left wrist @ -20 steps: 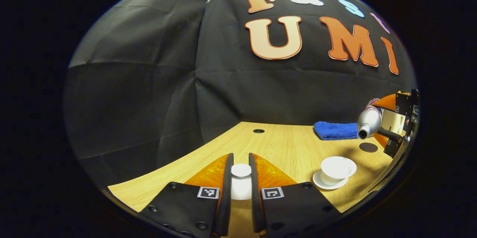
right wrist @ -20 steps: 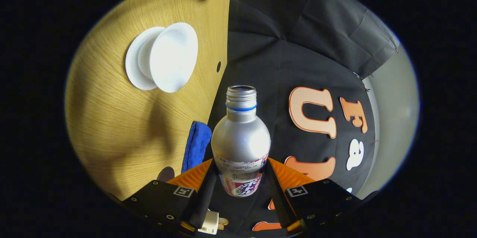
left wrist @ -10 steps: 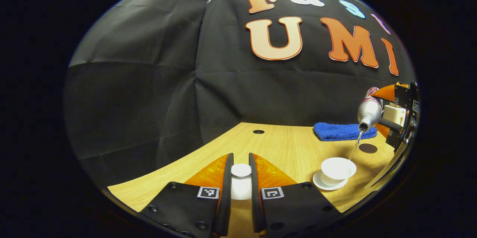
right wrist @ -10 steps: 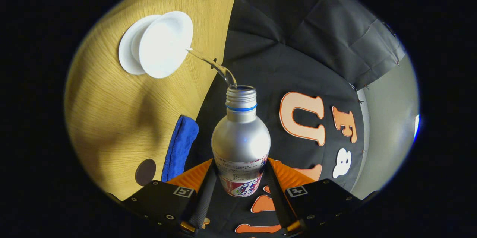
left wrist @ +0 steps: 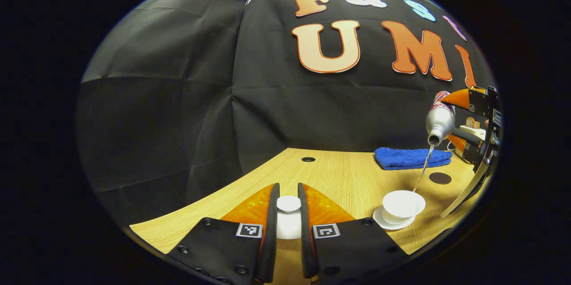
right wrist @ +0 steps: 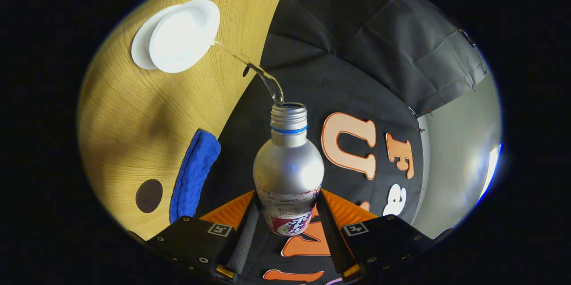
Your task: Open the teacup lid with one hand, grasp the water bottle and pour water into the teacup with the other hand; after pouring, place the water bottle on the coaster and then close the teacup lid.
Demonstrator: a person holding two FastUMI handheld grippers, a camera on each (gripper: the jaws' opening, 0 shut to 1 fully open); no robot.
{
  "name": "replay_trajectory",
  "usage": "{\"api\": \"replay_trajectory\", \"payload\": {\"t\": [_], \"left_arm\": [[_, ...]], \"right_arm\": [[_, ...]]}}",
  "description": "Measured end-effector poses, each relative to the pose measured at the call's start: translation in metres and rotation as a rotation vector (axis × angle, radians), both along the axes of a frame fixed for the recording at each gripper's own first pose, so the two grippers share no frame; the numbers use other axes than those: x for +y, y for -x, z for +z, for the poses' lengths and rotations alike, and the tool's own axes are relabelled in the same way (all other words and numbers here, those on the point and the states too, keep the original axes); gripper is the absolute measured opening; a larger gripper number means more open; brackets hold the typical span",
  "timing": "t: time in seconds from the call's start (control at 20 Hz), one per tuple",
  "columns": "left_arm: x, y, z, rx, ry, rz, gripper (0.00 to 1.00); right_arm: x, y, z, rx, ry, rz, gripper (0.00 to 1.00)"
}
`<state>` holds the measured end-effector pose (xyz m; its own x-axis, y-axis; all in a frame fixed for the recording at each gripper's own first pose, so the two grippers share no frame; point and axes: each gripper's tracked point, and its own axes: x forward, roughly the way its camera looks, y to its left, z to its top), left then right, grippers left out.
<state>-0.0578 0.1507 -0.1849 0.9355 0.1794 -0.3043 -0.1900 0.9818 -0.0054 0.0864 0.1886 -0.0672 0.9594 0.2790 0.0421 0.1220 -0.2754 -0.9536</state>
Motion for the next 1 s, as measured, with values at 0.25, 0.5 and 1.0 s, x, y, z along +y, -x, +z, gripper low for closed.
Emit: {"api": "replay_trajectory", "payload": {"t": [0.25, 0.5, 1.0], "left_arm": [[0.0, 0.001, -0.001, 0.007, -0.003, 0.0, 0.27], [0.003, 0.003, -0.001, 0.007, -0.007, 0.006, 0.27], [0.003, 0.003, -0.002, -0.003, -0.007, 0.002, 0.27]], "right_arm": [[0.009, 0.005, -0.011, -0.001, 0.04, 0.03, 0.75], [0.023, 0.008, -0.023, -0.013, 0.073, 0.072, 0.75], [0.031, 0.014, -0.037, -0.024, 0.139, 0.131, 0.75]]}}
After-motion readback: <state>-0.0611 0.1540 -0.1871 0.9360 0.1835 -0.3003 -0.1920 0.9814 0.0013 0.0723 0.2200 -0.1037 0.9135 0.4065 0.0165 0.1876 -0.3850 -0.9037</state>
